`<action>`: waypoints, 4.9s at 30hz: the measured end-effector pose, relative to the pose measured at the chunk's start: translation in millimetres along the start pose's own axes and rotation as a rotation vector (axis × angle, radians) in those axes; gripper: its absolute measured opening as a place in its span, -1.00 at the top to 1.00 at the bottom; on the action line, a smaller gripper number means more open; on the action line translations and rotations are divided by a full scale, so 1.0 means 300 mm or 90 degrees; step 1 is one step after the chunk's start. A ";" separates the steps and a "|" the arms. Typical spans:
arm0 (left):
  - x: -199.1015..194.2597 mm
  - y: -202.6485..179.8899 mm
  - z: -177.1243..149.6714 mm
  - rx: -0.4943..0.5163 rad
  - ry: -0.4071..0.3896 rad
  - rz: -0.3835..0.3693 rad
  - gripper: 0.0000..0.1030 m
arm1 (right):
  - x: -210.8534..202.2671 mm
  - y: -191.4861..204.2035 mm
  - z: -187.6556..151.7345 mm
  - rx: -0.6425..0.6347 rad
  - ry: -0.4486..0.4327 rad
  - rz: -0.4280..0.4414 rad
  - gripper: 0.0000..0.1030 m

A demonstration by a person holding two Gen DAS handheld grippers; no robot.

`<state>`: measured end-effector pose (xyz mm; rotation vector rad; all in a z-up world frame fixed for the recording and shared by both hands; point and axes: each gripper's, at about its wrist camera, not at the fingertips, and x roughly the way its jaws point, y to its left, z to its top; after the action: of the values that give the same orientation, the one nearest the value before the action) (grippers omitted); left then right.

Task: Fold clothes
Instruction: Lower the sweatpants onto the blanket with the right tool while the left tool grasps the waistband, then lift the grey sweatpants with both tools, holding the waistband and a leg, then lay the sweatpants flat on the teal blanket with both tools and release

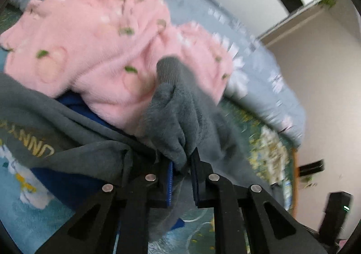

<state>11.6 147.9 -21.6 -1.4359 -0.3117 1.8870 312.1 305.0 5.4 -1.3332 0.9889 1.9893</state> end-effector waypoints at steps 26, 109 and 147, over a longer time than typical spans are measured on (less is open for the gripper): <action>-0.403 0.290 -0.619 -0.195 -0.093 0.084 0.77 | 0.474 0.324 0.164 -0.398 0.103 -0.011 -0.40; -0.968 1.111 -0.841 -0.663 -0.321 0.284 0.95 | 0.553 1.903 -0.256 -0.719 0.002 0.060 0.88; -0.977 1.279 -0.669 -0.583 -0.343 0.285 0.84 | 0.749 2.000 -0.339 -0.773 0.074 0.062 0.88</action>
<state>71.1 -365.3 -101.9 -1.5871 -1.3466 2.6683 -174.3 -118.4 -64.3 -1.9797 -0.2827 2.7112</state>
